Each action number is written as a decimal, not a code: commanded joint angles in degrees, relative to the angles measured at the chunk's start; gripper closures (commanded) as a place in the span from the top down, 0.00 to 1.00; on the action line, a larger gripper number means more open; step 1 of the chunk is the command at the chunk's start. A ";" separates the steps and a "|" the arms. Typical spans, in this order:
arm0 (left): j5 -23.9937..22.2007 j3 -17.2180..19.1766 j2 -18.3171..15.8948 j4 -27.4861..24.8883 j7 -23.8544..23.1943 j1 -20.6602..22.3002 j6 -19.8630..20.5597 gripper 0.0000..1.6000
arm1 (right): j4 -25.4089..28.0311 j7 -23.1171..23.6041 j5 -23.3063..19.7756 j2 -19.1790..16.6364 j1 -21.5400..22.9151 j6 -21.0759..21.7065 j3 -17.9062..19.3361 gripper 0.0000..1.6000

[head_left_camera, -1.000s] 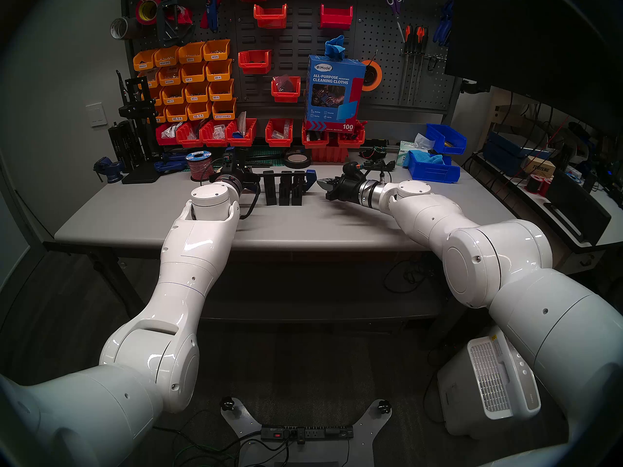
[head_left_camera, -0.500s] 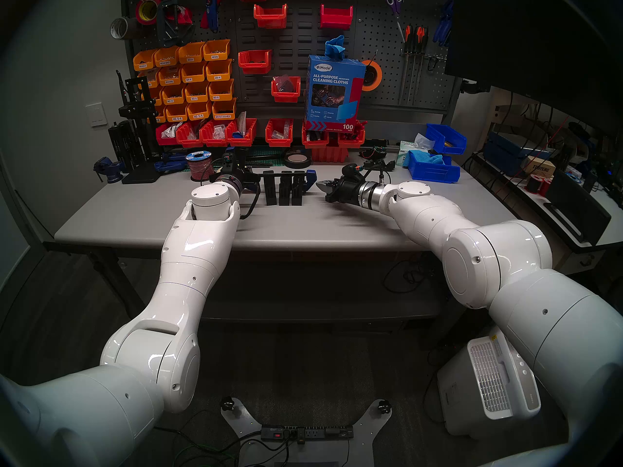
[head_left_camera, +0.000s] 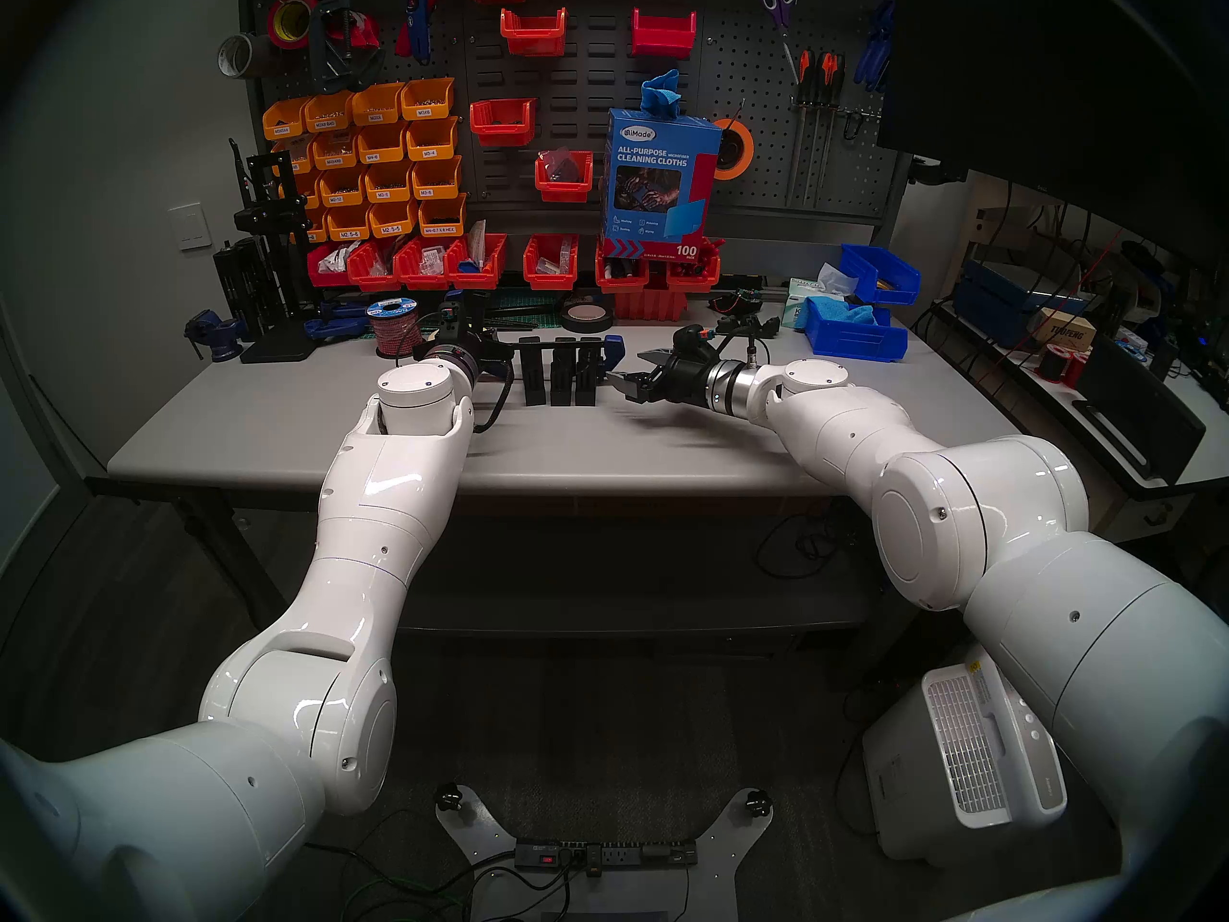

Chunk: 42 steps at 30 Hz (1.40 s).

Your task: Clamp the two 3D printed pieces together with the clamp

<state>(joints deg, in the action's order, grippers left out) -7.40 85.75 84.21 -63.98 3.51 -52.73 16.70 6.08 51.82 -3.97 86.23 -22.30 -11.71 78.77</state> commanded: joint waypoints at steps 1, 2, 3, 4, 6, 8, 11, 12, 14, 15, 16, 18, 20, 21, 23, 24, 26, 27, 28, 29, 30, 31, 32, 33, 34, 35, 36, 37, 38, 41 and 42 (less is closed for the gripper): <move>-0.09 0.26 0.13 -2.42 -0.11 3.18 -1.08 0.00 | 1.86 -0.41 0.07 1.11 2.24 -0.92 -0.08 1.00; -0.06 0.28 0.15 -2.42 -0.12 3.18 -1.08 0.00 | 1.90 -0.46 0.07 1.27 2.30 -0.97 -0.06 1.00; -0.03 0.30 0.17 -2.42 -0.13 3.18 -1.07 0.00 | 1.95 -0.51 0.04 1.43 2.37 -1.02 -0.02 1.00; -0.01 0.32 0.18 -2.41 -0.13 3.18 -1.07 0.00 | 2.01 -0.58 -0.01 1.60 2.47 -1.06 0.03 1.00; 0.05 0.37 0.22 -2.41 -0.16 3.17 -1.06 0.00 | 2.09 -0.72 -0.03 1.82 2.61 -1.12 0.07 1.00; 0.11 0.43 0.26 -2.41 -0.19 3.17 -1.05 0.00 | 2.16 -0.91 -0.04 1.98 2.68 -1.23 0.10 1.00; 0.18 0.48 0.29 -2.40 -0.23 3.17 -1.05 0.00 | 2.20 -1.11 -0.05 2.09 2.74 -1.34 0.12 1.00; 0.21 0.50 0.31 -2.40 -0.24 3.17 -1.04 0.00 | 2.21 -1.21 -0.06 2.13 2.77 -1.38 0.14 1.00; 0.27 0.54 0.34 -2.40 -0.27 3.17 -1.04 0.00 | 2.23 -1.45 -0.05 2.20 2.81 -1.49 0.15 1.00; 0.31 0.57 0.36 -2.40 -0.28 3.17 -1.04 0.00 | 2.24 -1.61 -0.04 2.23 2.82 -1.56 0.15 1.00; 0.37 0.62 0.40 -2.40 -0.30 3.17 -1.04 0.00 | 2.28 -1.93 -0.03 2.28 2.85 -1.71 0.17 1.00; 0.40 0.64 0.41 -2.40 -0.32 3.17 -1.04 0.00 | 2.29 -2.00 -0.04 2.29 2.87 -1.73 0.17 1.00; 0.47 0.70 0.45 -2.40 -0.35 3.16 -1.03 0.00 | 2.33 -2.30 -0.03 2.32 2.85 -1.94 0.18 1.00; 0.50 0.72 0.47 -2.40 -0.36 3.16 -1.03 0.00 | 2.34 -2.43 -0.06 2.35 2.83 -2.01 0.22 1.00; 0.55 0.77 0.50 -2.40 -0.39 3.16 -1.04 0.00 | 2.37 -2.71 -0.13 2.37 2.80 -2.18 0.30 1.00; 0.58 0.79 0.52 -2.41 -0.41 3.17 -1.04 0.00 | 2.37 -2.83 -0.16 2.38 2.79 -2.24 0.34 1.00; 0.68 0.87 0.58 -2.41 -0.46 3.17 -1.04 0.00 | 2.36 -3.07 -0.22 2.30 2.72 -2.47 0.44 1.00; 0.68 0.87 0.58 -2.41 -0.46 3.17 -1.04 0.00 | 2.36 -3.07 -0.22 2.30 2.72 -2.47 0.44 1.00; 0.72 0.90 0.60 -2.42 -0.47 3.17 -1.04 0.00 | 2.35 -3.14 -0.22 2.26 2.69 -2.56 0.46 1.00; 0.74 0.92 0.61 -2.42 -0.49 3.17 -1.04 0.00 | 2.34 -3.18 -0.24 2.21 2.63 -2.66 0.50 1.00; 0.78 0.95 0.63 -2.42 -0.51 3.17 -1.04 0.00 | 2.32 -3.25 -0.25 2.17 2.57 -2.78 0.52 0.89; 0.80 0.97 0.65 -2.42 -0.52 3.17 -1.05 0.00 | 2.31 -3.30 -0.26 2.12 2.53 -2.86 0.54 0.62; 0.83 1.00 0.67 -2.43 -0.53 3.18 -1.05 0.00 | 2.28 -3.37 -0.27 2.08 2.47 -2.98 0.57 0.56; 0.86 1.02 0.68 -2.43 -0.54 3.18 -1.05 0.00 | 2.26 -3.43 -0.27 2.03 2.42 -3.06 0.59 0.45; 0.90 1.07 0.71 -2.43 -0.57 3.17 -1.05 0.00 | 2.24 -3.57 -0.27 2.00 2.37 -3.16 0.61 0.39; 0.94 1.10 0.73 -2.43 -0.59 3.17 -1.05 0.00 | 2.23 -3.66 -0.26 1.98 2.33 -3.26 0.62 0.33; 0.95 1.12 0.74 -2.43 -0.61 3.17 -1.05 0.00 | 2.21 -3.67 -0.26 1.96 2.30 -3.31 0.63 0.30; 0.99 1.14 0.76 -2.43 -0.63 3.17 -1.05 0.00 | 2.20 -3.69 -0.26 1.93 2.27 -3.41 0.64 0.24; 1.02 1.18 0.78 -2.43 -0.64 3.17 -1.05 0.00 | 2.18 -3.70 -0.25 1.90 2.23 -3.51 0.65 0.22; 1.10 1.25 0.83 -2.43 -0.69 3.17 -1.05 0.00 | 2.14 -3.66 -0.25 1.83 2.14 -3.70 0.66 0.16; 1.13 1.28 0.84 -2.43 -0.72 3.17 -1.05 0.00 | 2.11 -3.65 -0.24 1.79 2.12 -3.78 0.67 0.13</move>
<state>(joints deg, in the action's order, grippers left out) -6.13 86.87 84.88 -63.96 2.93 -52.74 16.77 6.48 48.19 -3.92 88.35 -22.32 -14.34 79.11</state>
